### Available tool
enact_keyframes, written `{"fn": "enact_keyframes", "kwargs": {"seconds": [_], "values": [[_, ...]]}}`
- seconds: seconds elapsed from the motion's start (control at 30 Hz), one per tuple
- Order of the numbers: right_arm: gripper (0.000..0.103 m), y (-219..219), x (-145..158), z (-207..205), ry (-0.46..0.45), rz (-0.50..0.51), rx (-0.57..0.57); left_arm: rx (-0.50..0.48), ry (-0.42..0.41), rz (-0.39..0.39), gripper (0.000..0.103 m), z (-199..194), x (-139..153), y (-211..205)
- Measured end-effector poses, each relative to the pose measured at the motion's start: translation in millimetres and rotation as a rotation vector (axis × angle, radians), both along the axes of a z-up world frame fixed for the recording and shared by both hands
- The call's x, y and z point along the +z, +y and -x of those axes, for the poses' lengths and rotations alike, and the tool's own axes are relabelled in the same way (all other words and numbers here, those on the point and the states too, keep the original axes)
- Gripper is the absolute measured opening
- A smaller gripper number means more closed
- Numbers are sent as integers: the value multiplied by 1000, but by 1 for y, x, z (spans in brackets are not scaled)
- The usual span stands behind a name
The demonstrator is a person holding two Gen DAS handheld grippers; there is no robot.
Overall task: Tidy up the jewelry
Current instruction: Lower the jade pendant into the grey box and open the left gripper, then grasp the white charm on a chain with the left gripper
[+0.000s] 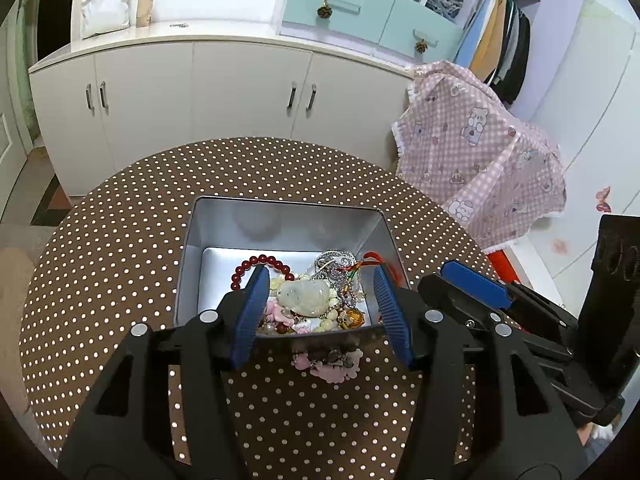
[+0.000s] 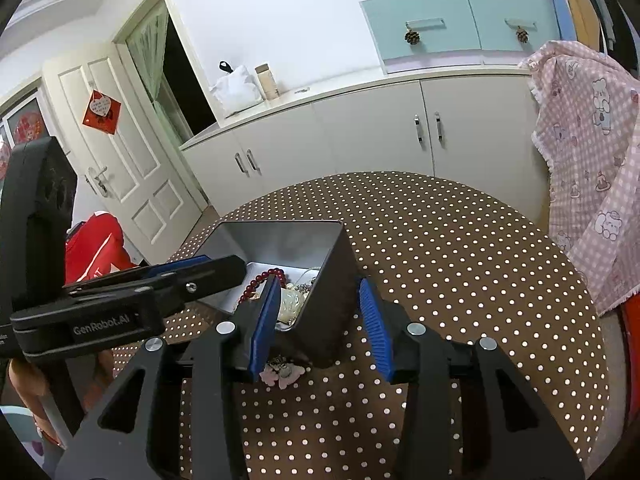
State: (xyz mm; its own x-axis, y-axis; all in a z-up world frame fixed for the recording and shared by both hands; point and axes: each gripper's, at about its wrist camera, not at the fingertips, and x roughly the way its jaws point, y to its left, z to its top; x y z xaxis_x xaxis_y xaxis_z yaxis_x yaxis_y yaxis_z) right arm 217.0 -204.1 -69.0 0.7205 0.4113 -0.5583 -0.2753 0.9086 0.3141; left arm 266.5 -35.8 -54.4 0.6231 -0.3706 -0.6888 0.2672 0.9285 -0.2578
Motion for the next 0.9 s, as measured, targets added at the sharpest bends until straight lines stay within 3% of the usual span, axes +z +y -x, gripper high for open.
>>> {"fn": "enact_keyframes", "kwargs": {"seconds": [0.13, 0.47, 0.9], "values": [[40, 1, 0, 7, -3, 12, 7, 27, -36, -18, 56, 15, 6, 7], [46, 4, -18, 26, 32, 73, 26, 77, -95, -156, 56, 53, -5, 10], [52, 0, -42, 36, 89, 94, 42, 18, 5, -242, 56, 62, -56, -18]]}}
